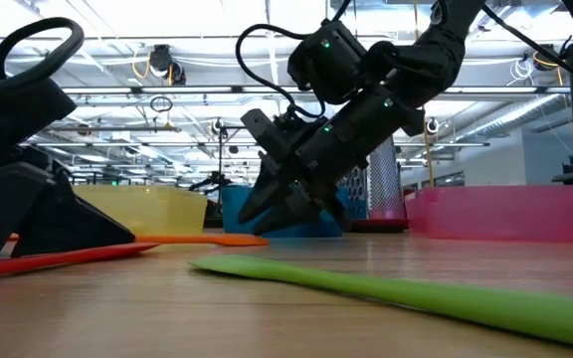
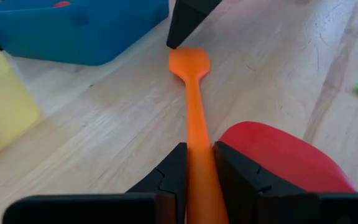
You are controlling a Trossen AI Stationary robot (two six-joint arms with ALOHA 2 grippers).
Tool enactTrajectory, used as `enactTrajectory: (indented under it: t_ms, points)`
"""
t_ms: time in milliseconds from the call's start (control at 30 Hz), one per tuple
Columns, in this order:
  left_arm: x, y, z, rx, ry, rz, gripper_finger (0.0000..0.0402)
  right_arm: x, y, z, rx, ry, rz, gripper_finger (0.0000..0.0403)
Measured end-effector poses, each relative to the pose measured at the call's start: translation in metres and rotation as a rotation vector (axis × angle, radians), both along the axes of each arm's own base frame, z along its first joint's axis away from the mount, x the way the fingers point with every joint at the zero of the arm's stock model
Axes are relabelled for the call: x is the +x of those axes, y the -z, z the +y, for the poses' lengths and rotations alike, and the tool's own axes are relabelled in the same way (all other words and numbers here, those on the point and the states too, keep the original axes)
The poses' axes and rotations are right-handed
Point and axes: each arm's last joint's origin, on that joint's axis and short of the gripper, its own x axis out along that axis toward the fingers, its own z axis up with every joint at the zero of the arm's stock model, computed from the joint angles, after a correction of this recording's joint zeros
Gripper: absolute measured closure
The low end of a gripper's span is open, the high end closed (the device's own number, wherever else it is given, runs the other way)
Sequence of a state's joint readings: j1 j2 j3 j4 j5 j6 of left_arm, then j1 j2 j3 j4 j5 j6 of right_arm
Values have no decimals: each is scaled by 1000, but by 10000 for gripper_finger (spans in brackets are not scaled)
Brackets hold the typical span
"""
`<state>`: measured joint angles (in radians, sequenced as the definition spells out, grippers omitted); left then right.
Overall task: Pick & Place Kitchen Items
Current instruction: Put the right orange spatula into the pink bin
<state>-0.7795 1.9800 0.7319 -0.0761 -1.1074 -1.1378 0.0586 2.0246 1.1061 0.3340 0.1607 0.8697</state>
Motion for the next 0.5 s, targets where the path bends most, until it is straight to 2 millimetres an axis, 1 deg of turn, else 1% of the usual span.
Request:
enactTrajectory:
  t_ms: [133,500]
  points:
    - [0,0,0,1,4,5,326,-2,3,0,0,6,39,287]
    - [0,0,0,2,7,10,326,-3,3,-1,-23,-13,45,287]
